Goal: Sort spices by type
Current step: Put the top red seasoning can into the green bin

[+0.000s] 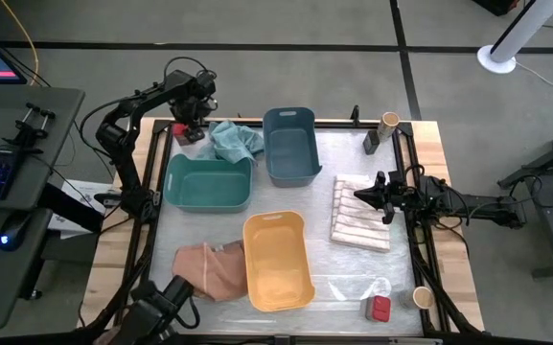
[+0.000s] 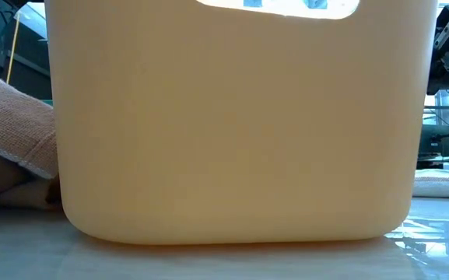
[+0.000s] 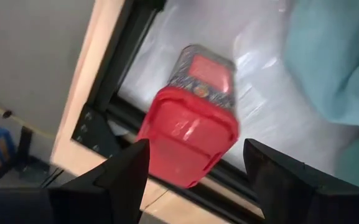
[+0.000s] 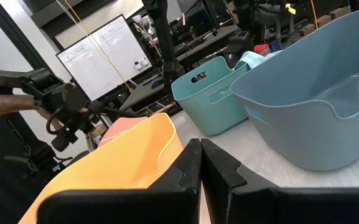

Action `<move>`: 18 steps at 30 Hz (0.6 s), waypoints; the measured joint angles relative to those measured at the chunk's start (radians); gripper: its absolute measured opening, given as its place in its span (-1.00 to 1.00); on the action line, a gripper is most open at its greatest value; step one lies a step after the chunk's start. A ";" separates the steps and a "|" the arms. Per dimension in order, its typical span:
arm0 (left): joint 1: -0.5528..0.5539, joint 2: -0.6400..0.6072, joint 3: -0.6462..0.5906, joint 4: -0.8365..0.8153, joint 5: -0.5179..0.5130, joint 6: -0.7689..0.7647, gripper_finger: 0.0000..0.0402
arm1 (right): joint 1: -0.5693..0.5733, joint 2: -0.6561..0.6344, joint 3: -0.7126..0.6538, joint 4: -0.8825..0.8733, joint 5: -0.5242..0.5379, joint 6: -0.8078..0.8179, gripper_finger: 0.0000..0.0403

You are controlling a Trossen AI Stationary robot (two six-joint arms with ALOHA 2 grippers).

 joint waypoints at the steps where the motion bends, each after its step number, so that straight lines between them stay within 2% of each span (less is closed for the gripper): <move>1: 0.000 0.000 0.000 0.000 0.012 0.009 0.22 | 0.000 0.000 0.000 0.000 0.000 0.000 -1.00; 10: 0.002 0.000 0.000 0.071 0.020 0.013 0.22 | 0.000 0.000 0.000 0.000 0.000 0.000 -1.00; 14: -0.001 0.000 0.000 0.060 -0.035 -0.021 0.22 | 0.000 0.000 0.000 0.000 0.000 0.000 -1.00; 18: -0.017 0.000 0.000 0.027 -0.097 -0.122 0.22 | 0.000 0.000 0.000 0.000 0.000 0.000 -1.00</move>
